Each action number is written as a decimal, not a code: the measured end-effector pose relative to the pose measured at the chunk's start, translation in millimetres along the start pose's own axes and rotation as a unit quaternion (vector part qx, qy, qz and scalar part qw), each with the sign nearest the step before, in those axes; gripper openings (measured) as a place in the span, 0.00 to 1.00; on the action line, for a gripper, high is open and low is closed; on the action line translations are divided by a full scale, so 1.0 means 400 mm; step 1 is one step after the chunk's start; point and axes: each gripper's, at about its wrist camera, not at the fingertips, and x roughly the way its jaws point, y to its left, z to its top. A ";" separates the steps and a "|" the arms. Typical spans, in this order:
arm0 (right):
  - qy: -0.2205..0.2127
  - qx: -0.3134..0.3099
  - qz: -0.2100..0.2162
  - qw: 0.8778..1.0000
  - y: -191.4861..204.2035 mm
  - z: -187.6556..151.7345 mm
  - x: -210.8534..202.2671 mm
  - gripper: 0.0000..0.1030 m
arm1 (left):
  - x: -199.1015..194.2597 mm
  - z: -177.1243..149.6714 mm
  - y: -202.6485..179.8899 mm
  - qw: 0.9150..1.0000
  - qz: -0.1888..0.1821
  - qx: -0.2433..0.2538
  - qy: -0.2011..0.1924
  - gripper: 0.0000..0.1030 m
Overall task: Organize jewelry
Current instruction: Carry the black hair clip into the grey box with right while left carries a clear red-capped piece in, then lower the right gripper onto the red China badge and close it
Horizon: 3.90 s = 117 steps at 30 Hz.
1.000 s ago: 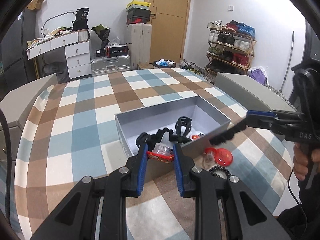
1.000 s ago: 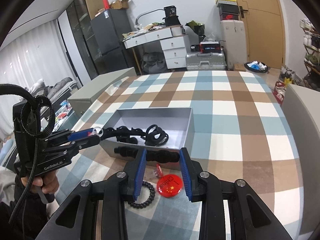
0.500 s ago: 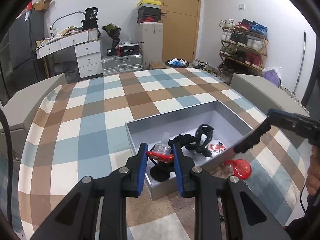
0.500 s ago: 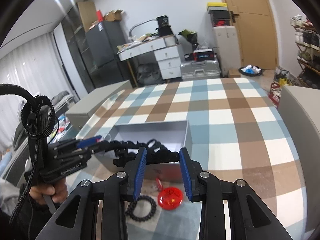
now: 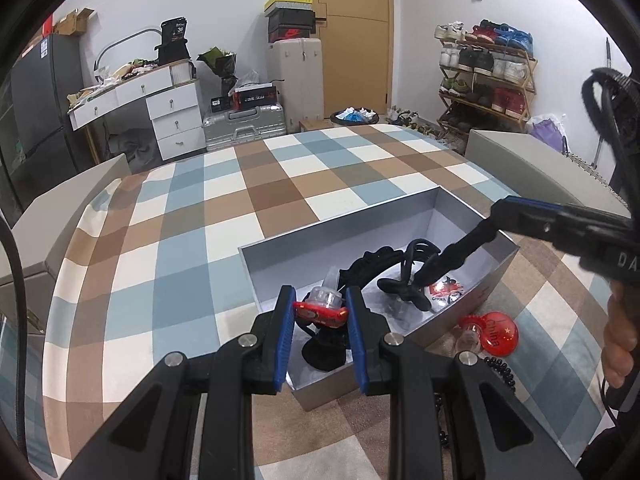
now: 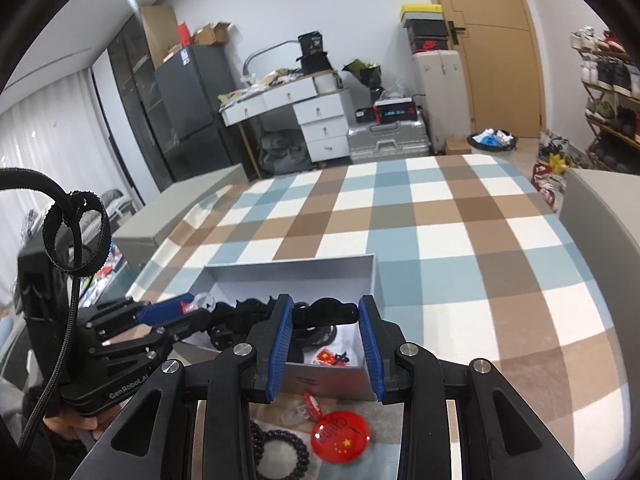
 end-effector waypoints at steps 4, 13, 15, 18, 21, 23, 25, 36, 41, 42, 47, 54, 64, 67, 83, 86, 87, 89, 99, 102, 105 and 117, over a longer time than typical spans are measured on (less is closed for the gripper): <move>0.012 -0.008 0.008 1.000 0.016 -0.003 0.020 0.31 | 0.002 0.003 0.010 1.000 0.007 0.000 0.001 0.19; 0.034 -0.008 0.013 0.999 0.025 -0.016 0.046 0.31 | 0.004 0.006 0.005 1.000 0.012 0.006 0.004 0.19; 0.038 -0.006 0.015 0.999 0.022 -0.017 0.047 0.31 | 0.001 0.002 0.000 1.000 0.010 0.008 0.006 0.19; 0.039 -0.003 0.012 0.999 0.018 -0.019 0.050 0.31 | -0.006 -0.006 -0.009 1.000 0.007 0.014 0.002 0.19; 0.042 -0.003 0.014 0.999 0.018 -0.018 0.052 0.32 | -0.008 -0.009 -0.015 1.000 0.010 0.017 -0.002 0.20; 0.042 -0.001 0.016 0.999 0.019 -0.019 0.049 0.32 | -0.010 -0.007 -0.014 1.000 0.007 0.014 -0.003 0.20; 0.044 0.000 0.024 0.999 0.018 -0.018 0.049 0.33 | -0.014 -0.007 -0.014 1.000 0.001 0.012 -0.005 0.20; 0.018 0.008 0.021 1.000 -0.015 -0.006 -0.024 0.75 | -0.055 -0.020 -0.005 1.000 -0.021 -0.018 -0.014 0.61; 0.023 0.028 0.014 0.999 -0.047 -0.012 -0.058 0.96 | -0.070 -0.026 0.012 0.999 -0.022 -0.048 -0.010 0.82; 0.024 0.030 0.012 0.999 -0.052 -0.015 -0.063 0.97 | -0.073 -0.029 0.015 0.998 -0.023 -0.055 -0.012 0.83; 0.059 0.006 -0.005 0.998 -0.053 -0.034 -0.065 0.99 | -0.079 -0.039 0.013 0.998 -0.017 -0.057 -0.010 0.97; 0.110 -0.055 -0.030 0.992 -0.065 -0.072 -0.042 0.99 | -0.081 -0.057 -0.021 0.999 -0.033 -0.030 0.002 0.99; 0.161 -0.091 -0.072 0.980 -0.084 -0.113 -0.006 0.99 | -0.062 -0.075 -0.054 0.999 -0.043 0.016 0.029 0.99; 0.169 -0.101 -0.075 0.978 -0.078 -0.121 0.004 0.99 | -0.055 -0.082 -0.056 0.998 -0.046 0.019 0.040 0.99; 0.203 -0.145 -0.084 0.965 -0.028 -0.161 0.053 0.99 | -0.047 -0.103 -0.093 0.996 -0.053 0.043 0.064 0.99; 0.201 -0.141 -0.083 0.966 -0.023 -0.160 0.056 0.99 | -0.045 -0.103 -0.095 0.995 -0.053 0.045 0.066 0.99; 0.200 -0.140 -0.083 0.966 -0.022 -0.160 0.057 0.99 | -0.046 -0.104 -0.095 0.995 -0.054 0.046 0.066 0.99; 0.199 -0.135 -0.085 0.967 -0.019 -0.159 0.061 0.99 | -0.043 -0.105 -0.095 0.995 -0.052 0.045 0.068 0.99; 0.185 -0.145 -0.077 0.969 0.001 -0.158 0.065 0.89 | -0.040 -0.109 -0.098 0.995 -0.048 0.046 0.073 0.99; 0.185 -0.149 -0.065 0.969 0.008 -0.157 0.061 0.76 | -0.041 -0.109 -0.098 0.995 -0.049 0.045 0.073 0.99; 0.187 -0.149 -0.050 0.970 0.009 -0.157 0.058 0.64 | -0.041 -0.109 -0.099 0.995 -0.047 0.046 0.074 0.99; 0.188 -0.150 -0.037 0.970 0.012 -0.157 0.050 0.41 | -0.036 -0.109 -0.100 0.995 -0.050 0.048 0.076 0.99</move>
